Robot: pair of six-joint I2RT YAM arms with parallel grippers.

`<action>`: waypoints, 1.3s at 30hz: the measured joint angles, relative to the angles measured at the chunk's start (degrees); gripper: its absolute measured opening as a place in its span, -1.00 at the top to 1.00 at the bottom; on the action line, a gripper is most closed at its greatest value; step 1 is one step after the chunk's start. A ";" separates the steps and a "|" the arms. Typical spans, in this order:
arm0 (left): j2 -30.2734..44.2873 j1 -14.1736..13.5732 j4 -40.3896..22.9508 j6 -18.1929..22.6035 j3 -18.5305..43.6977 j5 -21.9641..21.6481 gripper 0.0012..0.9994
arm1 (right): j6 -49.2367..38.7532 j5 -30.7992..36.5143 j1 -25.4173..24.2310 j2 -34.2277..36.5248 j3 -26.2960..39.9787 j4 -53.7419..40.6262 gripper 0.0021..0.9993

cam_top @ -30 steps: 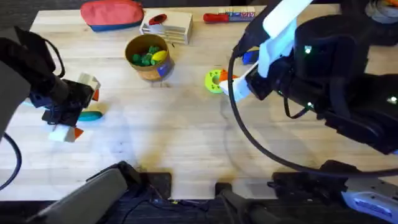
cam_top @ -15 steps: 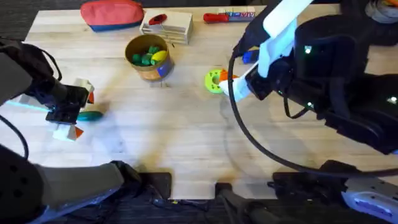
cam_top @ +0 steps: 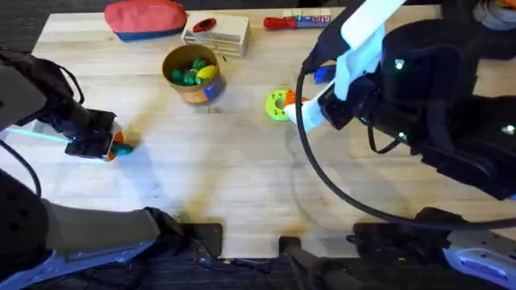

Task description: Pick up the gripper from the table and insert it into the empty holder that is missing its gripper. Then pick up a screw, insert it into the mounting hole, and use the screwdriver to tighten it. Finally, clean up the table by picking up the vegetable and placing it into the bucket.

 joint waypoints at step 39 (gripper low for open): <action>-0.50 -17.06 -14.01 15.89 23.66 20.06 0.95 | 0.02 0.00 0.00 0.00 0.00 1.05 -0.99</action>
